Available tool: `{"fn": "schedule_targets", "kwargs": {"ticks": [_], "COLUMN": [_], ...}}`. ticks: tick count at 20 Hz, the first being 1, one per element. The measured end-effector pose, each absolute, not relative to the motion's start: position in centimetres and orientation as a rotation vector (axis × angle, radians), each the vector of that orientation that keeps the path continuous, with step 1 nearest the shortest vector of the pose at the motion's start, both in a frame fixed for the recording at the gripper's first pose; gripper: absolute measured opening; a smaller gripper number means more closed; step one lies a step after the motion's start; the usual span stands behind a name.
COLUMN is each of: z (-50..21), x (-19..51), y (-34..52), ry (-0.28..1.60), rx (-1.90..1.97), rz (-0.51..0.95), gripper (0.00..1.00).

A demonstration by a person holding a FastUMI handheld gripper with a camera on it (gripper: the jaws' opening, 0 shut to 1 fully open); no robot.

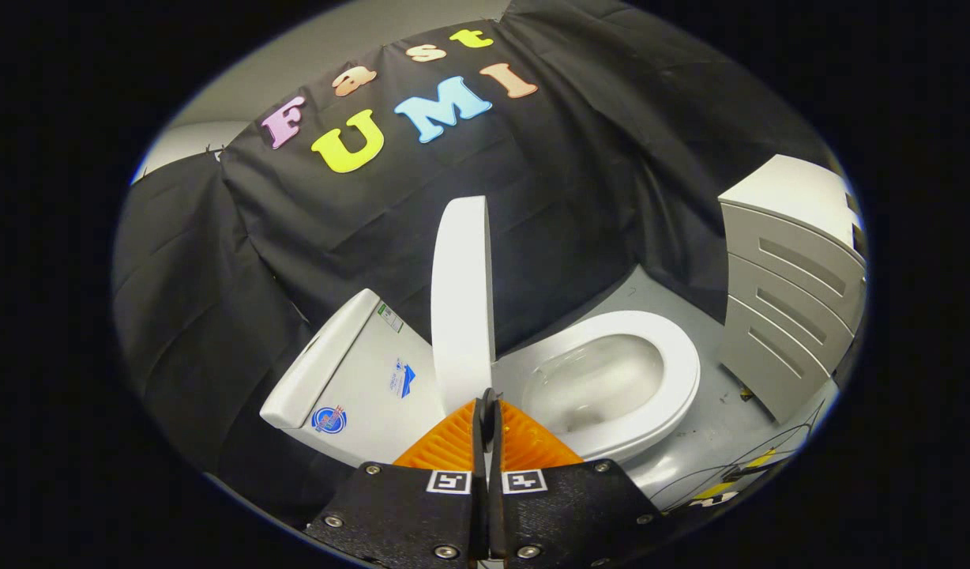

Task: Open the toilet lid.

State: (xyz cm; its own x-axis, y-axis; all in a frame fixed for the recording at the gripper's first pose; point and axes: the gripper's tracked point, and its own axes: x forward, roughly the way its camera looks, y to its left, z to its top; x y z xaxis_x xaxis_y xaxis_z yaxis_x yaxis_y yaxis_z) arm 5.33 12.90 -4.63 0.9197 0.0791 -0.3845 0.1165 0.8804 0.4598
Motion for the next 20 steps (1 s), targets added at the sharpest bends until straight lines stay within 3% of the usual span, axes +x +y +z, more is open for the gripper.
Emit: {"fn": "schedule_targets", "kwargs": {"ticks": [20], "z": [-2.2], "x": [6.4], "y": [19.8], "ry": [0.357], "rx": [0.394], "rz": [0.082], "gripper": [0.00]}}
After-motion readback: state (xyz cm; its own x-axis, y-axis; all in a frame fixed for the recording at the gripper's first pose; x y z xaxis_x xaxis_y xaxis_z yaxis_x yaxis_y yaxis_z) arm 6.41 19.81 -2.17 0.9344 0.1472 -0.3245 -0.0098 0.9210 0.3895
